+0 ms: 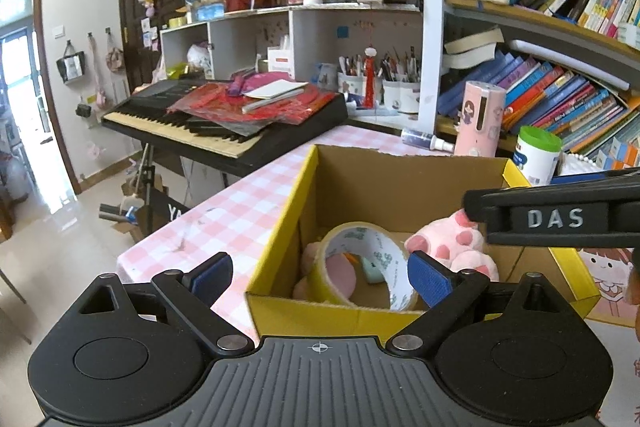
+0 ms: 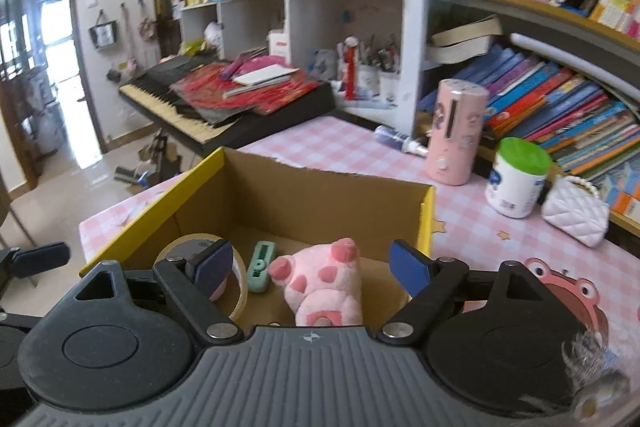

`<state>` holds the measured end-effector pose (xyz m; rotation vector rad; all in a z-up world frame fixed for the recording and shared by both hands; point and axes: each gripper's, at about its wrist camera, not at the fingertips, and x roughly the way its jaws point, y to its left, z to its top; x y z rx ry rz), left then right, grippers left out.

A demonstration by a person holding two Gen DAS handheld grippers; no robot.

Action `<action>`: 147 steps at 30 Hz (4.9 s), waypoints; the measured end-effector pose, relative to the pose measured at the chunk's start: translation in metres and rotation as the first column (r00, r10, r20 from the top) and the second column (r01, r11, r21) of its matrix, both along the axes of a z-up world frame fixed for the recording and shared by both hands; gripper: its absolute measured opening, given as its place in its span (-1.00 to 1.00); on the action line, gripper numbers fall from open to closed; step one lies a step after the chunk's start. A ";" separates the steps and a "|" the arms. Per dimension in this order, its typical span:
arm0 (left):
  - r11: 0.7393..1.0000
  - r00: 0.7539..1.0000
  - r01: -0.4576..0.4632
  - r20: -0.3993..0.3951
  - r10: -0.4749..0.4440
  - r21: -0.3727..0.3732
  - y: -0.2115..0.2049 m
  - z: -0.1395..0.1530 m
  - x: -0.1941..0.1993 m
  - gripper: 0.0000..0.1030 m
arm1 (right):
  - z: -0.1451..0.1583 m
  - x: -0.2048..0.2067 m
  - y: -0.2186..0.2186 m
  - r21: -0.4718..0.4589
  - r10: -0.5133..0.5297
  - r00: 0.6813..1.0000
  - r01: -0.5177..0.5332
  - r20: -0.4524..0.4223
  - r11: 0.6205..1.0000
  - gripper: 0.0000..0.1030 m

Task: Organize objects
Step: 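Lower the grey toy into the box with the right tool while the left tool lowers the tape roll, then withdraw both tools from the box toward the white staple box and blue item, then grasp the white staple box with the left tool while the right tool approaches the blue item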

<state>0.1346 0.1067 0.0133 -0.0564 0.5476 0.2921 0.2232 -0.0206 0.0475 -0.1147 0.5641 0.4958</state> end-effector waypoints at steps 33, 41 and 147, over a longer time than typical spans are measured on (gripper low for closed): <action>0.982 0.977 -0.187 -0.100 0.189 0.029 0.056 -0.018 -0.119 0.93 | -0.040 -0.155 0.039 -0.210 -0.260 0.963 0.269 0.070 0.940 1.00; 0.984 0.976 -0.168 -0.134 0.174 0.053 0.052 -0.025 -0.136 0.93 | -0.046 -0.182 0.043 -0.234 -0.253 0.966 0.259 0.056 0.937 1.00; 0.929 0.911 0.369 -0.208 -0.357 0.024 -0.327 -0.062 0.067 0.91 | -0.070 -0.021 -0.350 -0.072 -0.535 0.840 0.530 -0.088 0.845 0.59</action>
